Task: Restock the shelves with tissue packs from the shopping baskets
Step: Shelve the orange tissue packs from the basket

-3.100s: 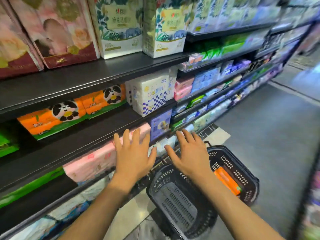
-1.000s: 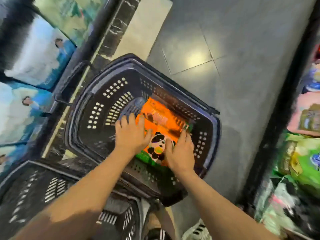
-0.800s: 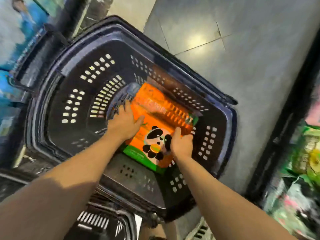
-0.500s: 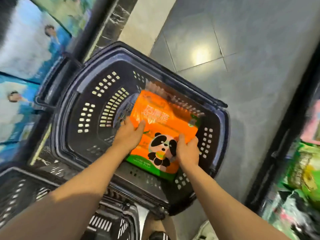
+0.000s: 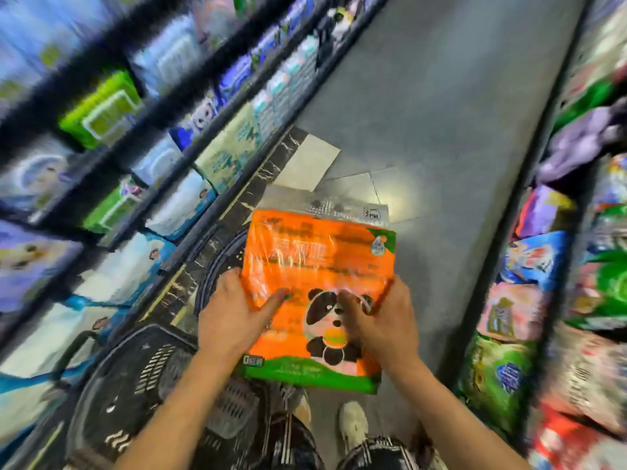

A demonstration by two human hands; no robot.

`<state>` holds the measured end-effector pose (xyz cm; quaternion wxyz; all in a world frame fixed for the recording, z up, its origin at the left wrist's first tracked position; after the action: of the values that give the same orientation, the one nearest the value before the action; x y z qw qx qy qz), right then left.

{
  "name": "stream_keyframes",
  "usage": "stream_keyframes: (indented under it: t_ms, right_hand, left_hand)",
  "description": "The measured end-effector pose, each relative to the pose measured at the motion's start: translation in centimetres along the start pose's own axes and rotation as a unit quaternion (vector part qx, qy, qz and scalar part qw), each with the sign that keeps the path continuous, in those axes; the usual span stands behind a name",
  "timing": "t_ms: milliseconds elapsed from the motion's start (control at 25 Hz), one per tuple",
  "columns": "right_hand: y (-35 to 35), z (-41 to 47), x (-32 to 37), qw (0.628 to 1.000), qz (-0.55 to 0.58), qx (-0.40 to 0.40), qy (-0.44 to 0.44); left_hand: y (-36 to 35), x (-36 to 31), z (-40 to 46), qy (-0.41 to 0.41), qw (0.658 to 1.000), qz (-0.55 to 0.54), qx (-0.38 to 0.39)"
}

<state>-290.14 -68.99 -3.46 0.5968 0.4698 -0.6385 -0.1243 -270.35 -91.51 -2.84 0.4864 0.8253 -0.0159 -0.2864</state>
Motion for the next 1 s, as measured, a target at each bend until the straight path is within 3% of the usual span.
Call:
stream_keyframes:
  t_ms: [280,440,840,1000]
  right_hand:
    - [15.3,-6.0,7.3,0.992,0.050,-0.020,0.118]
    - [18.9,-9.3,9.9,0.983,0.053,0.021,0.172]
    - [12.6,-20.1,18.8,0.938,0.048,0.130,0.319]
    - [6.0,-29.2,23.7,0.897,0.039,0.195,0.396]
  left_hand:
    - [11.0,-8.3,-13.8,-0.024,0.991,-0.046,-0.123]
    - [14.3,-8.8,-21.9,-0.028,0.976,-0.063,-0.206]
    - [19.3,3.3,-36.6,0.121,0.920,-0.128,-0.350]
    - [21.1,12.7,-43.9,0.190,0.887,-0.151,-0.393]
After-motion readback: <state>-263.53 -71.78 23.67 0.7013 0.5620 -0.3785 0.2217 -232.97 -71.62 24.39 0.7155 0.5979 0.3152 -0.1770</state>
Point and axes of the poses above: each hand's wrist, its own z-axis towards the middle knuckle, its own y-axis out of the back of the hand, x = y × z, the point moved 10 cm from there along z, towards the middle knuckle
